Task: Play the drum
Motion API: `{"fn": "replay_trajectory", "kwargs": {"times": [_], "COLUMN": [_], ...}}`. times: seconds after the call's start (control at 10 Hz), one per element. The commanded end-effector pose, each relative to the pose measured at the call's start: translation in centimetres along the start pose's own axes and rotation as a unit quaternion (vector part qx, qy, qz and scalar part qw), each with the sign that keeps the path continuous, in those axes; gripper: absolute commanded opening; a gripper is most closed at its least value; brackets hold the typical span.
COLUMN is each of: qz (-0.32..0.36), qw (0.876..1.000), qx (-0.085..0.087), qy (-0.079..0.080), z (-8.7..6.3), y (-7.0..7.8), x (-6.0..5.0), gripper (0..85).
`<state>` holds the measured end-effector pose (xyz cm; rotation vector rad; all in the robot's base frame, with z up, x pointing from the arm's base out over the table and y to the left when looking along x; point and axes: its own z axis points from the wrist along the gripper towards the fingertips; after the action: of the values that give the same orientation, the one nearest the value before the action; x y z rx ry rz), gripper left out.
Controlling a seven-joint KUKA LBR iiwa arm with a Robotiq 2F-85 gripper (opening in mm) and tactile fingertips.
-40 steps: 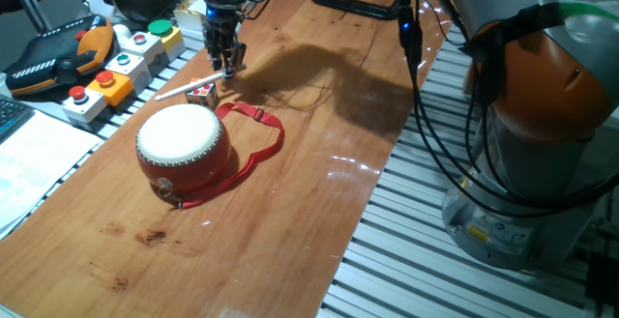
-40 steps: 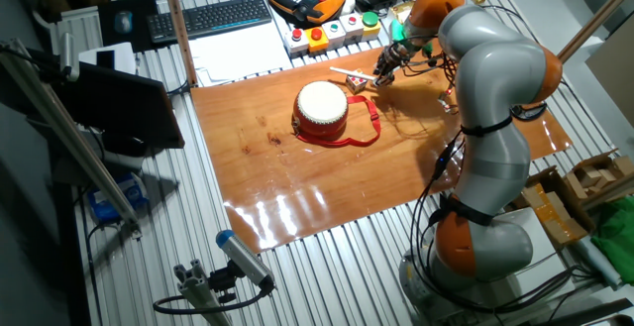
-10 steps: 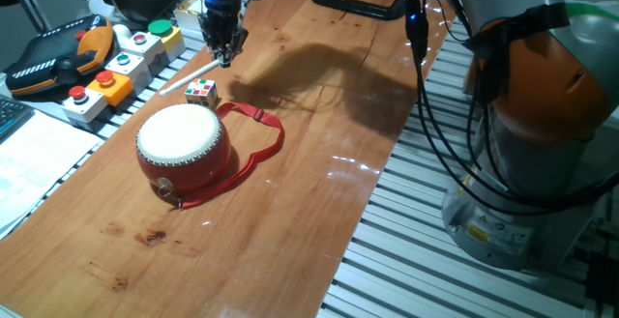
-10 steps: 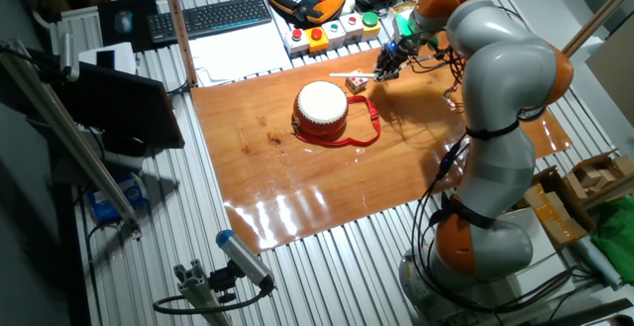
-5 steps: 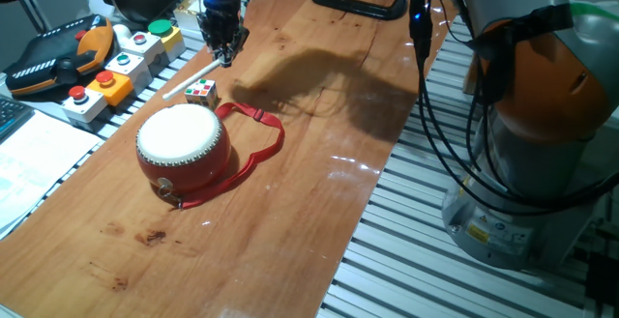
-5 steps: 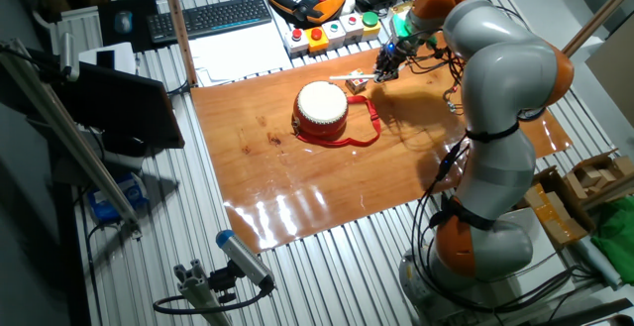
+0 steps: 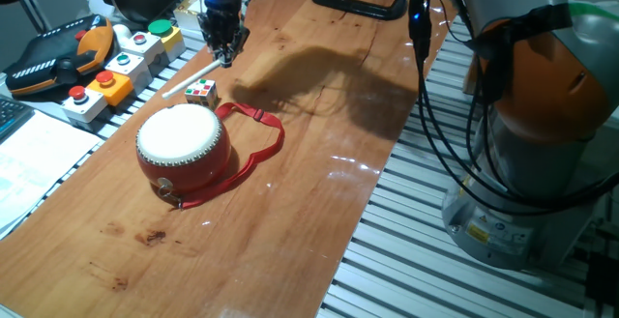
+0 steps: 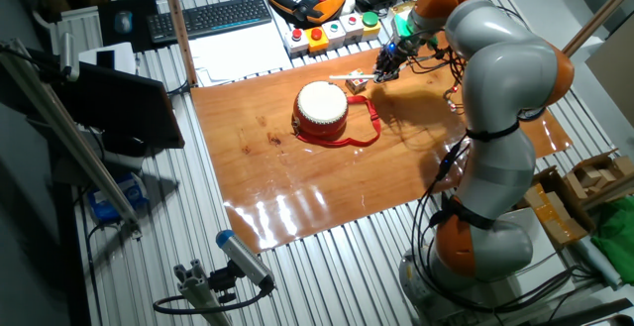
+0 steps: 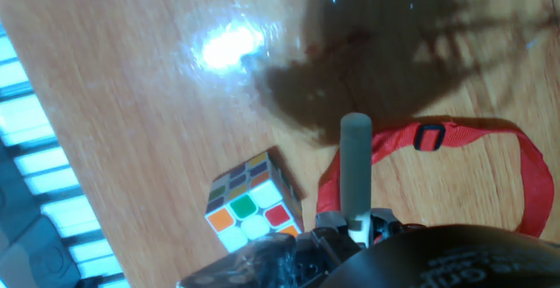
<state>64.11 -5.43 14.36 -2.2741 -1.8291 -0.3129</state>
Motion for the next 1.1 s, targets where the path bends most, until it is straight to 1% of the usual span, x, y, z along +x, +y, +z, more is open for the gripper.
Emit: {"fn": "replay_trajectory", "kwargs": {"times": [0.0, 0.1, 0.2, 0.4, 0.6, 0.8, 1.0], "qz": [-0.004, -0.007, -0.005, 0.012, 0.021, 0.022, 0.025], "qw": [1.000, 0.999, 0.999, 1.000, 1.000, 1.000, 0.999], "qx": [-0.005, -0.008, -0.006, 0.010, 0.018, 0.021, 0.023], "qy": [-0.019, -0.038, -0.037, -0.007, 0.003, 0.007, 0.017], "z": [0.00, 0.00, 0.00, 0.00, 0.00, 0.00, 0.00], "y": [0.00, 0.00, 0.00, 0.00, 0.00, 0.00, 0.00], "x": [-0.02, -0.02, -0.02, -0.02, -0.02, -0.02, -0.02], "gripper": [0.7, 0.7, 0.7, 0.7, 0.7, 0.7, 0.7]}}
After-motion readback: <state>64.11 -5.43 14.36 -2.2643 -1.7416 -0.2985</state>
